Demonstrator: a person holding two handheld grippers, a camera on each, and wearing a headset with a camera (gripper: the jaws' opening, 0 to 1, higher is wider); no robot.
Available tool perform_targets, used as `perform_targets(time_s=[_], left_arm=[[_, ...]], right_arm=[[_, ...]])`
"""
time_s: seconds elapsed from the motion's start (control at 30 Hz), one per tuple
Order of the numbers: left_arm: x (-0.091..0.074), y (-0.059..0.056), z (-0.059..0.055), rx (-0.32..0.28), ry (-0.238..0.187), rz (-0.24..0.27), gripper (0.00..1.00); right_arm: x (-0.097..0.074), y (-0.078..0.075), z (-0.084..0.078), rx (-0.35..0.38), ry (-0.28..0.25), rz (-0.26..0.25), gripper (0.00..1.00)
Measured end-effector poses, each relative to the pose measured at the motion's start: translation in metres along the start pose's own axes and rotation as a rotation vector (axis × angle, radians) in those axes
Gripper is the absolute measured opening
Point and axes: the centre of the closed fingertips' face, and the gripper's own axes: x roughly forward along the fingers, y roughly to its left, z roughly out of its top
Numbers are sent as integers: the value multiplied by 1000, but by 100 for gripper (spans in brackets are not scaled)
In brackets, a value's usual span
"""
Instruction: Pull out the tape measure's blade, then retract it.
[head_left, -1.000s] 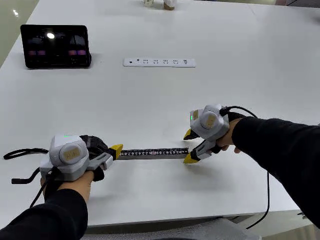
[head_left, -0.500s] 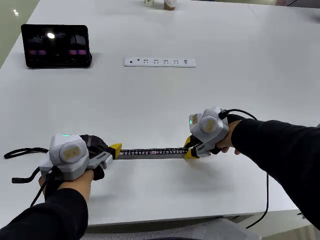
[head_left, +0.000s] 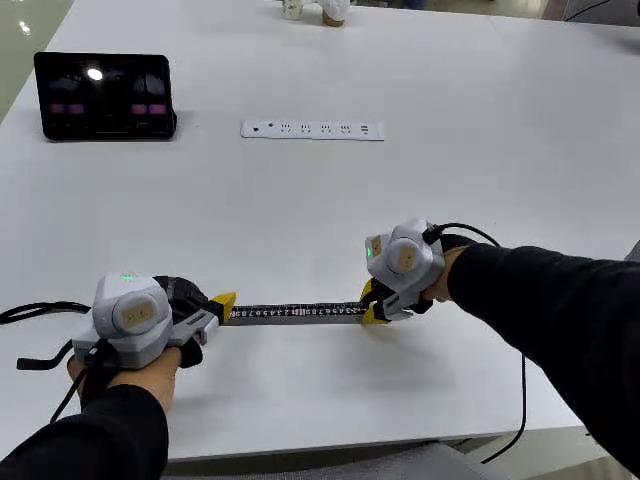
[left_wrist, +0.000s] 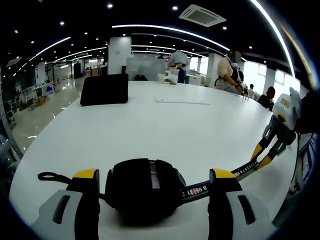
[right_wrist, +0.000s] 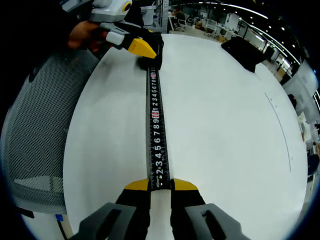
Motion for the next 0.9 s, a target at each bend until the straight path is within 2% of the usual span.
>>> perform_targets(time_s=[0.2,0.33,0.53,0.9], left_arm=[[0,3,-2,-8,17,5,77],[-2,6,-8,-16,35,9,71],[-4,11,-8,-3,50,30,62],[-4,9,-10,44,99,17,59]], right_arm=[[0,0,1,15,18,-12,11],[1,0,1,14,28,-5,11],[0,-1,0,12,48,9,11],[0,-2,0,6,66,25,11]])
